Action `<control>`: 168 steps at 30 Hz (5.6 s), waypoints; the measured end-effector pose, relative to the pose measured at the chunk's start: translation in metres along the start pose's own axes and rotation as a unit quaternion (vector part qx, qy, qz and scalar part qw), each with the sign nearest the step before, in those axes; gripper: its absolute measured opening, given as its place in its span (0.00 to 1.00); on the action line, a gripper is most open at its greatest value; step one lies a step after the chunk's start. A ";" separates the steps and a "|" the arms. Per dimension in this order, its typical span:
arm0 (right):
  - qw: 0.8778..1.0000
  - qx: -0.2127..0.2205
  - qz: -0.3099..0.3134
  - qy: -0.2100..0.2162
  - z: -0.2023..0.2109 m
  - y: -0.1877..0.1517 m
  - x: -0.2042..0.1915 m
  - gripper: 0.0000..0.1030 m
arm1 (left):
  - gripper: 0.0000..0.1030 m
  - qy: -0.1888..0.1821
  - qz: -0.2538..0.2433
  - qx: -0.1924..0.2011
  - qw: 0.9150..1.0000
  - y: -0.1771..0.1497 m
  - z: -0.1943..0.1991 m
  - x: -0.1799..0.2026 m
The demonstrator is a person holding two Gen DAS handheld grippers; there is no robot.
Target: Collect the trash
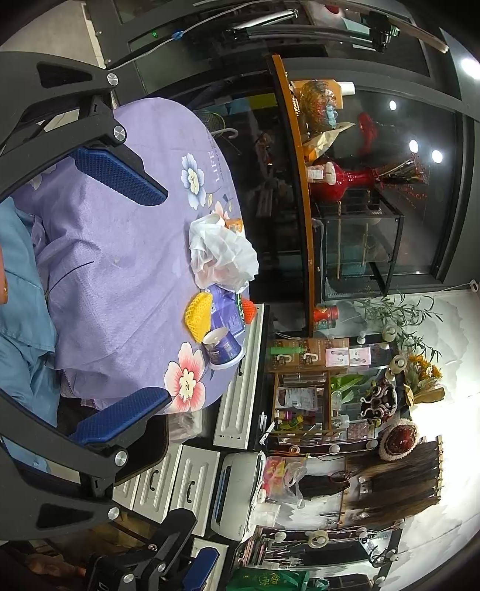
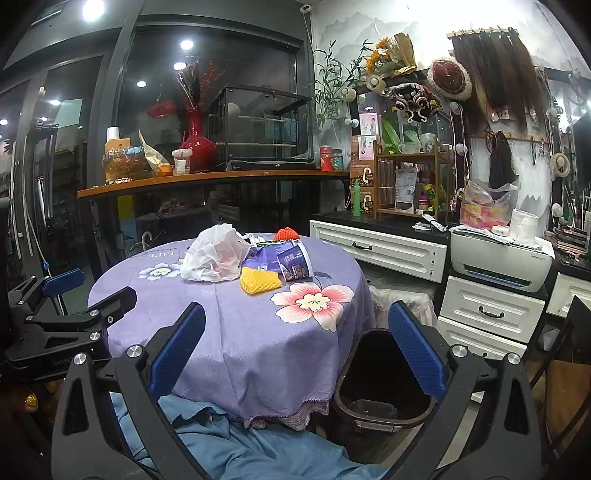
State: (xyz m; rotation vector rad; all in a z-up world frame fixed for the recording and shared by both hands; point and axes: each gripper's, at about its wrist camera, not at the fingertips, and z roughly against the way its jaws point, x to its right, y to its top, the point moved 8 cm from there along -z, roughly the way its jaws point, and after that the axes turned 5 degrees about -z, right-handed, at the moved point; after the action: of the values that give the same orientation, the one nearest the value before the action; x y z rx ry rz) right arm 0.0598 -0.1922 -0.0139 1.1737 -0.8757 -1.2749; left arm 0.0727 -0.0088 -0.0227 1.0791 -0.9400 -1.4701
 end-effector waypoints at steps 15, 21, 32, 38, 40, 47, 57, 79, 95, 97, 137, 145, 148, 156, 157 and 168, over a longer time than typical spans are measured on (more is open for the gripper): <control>1.000 -0.004 0.001 0.001 -0.001 0.000 0.000 0.95 | 0.95 -0.002 -0.003 -0.003 1.000 -0.003 -0.002 0.003; 1.000 -0.005 0.000 0.001 -0.001 -0.001 -0.001 0.95 | 0.95 -0.002 -0.003 -0.004 1.000 -0.005 -0.004 0.003; 1.000 -0.005 0.001 0.001 -0.001 -0.001 -0.001 0.95 | 0.95 -0.002 -0.003 -0.004 1.000 -0.009 -0.006 0.003; 1.000 -0.004 0.001 0.001 -0.001 -0.002 -0.001 0.95 | 0.95 -0.002 -0.003 -0.006 1.000 -0.009 -0.007 0.003; 1.000 -0.004 0.001 0.001 -0.001 -0.002 -0.001 0.95 | 0.95 -0.002 -0.003 -0.005 1.000 -0.009 -0.007 0.002; 1.000 -0.004 0.001 0.001 -0.001 -0.002 -0.001 0.95 | 0.95 -0.001 -0.003 -0.006 1.000 -0.010 -0.007 0.001; 1.000 -0.006 0.001 0.001 -0.001 -0.003 -0.001 0.95 | 0.95 0.000 -0.002 -0.014 1.000 -0.011 -0.008 0.000; 0.999 -0.045 -0.003 -0.002 -0.028 -0.021 0.006 0.95 | 0.95 -0.014 -0.007 -0.048 0.999 -0.029 -0.027 -0.005; 0.982 -0.185 0.002 0.035 -0.131 -0.055 0.022 0.95 | 0.95 -0.057 0.028 -0.173 0.983 -0.078 -0.079 -0.015; 0.980 -0.196 0.001 0.043 -0.151 -0.056 0.024 0.95 | 0.95 -0.058 0.027 -0.188 0.980 -0.083 -0.086 -0.014; 0.961 -0.244 0.106 0.071 -0.419 0.001 -0.006 0.57 | 0.86 -0.050 -0.056 -0.200 0.977 -0.010 -0.244 -0.031; 0.968 -0.215 0.108 0.077 -0.405 0.013 -0.005 0.56 | 0.86 -0.004 -0.057 -0.160 0.985 0.020 -0.260 -0.058; 0.968 -0.212 0.103 0.084 -0.398 0.018 -0.003 0.56 | 0.86 0.009 -0.061 -0.150 0.987 0.035 -0.274 -0.071; 0.970 -0.198 0.104 0.096 -0.373 0.024 -0.005 0.56 | 0.74 -0.012 -0.046 -0.185 0.982 0.038 -0.324 -0.083; 0.970 -0.198 0.105 0.097 -0.371 0.024 -0.005 0.56 | 0.71 -0.013 -0.049 -0.186 0.981 0.037 -0.325 -0.082; 0.972 -0.196 0.077 0.103 -0.356 0.023 -0.002 0.56 | 0.06 -0.014 -0.058 -0.182 0.981 0.028 -0.308 -0.079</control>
State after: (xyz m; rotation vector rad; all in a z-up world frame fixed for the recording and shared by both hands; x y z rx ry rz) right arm 0.4077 -0.1355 -0.0717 0.8843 -0.5206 -1.1136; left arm 0.3803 0.0605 -0.0733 0.8557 -0.6009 -1.6790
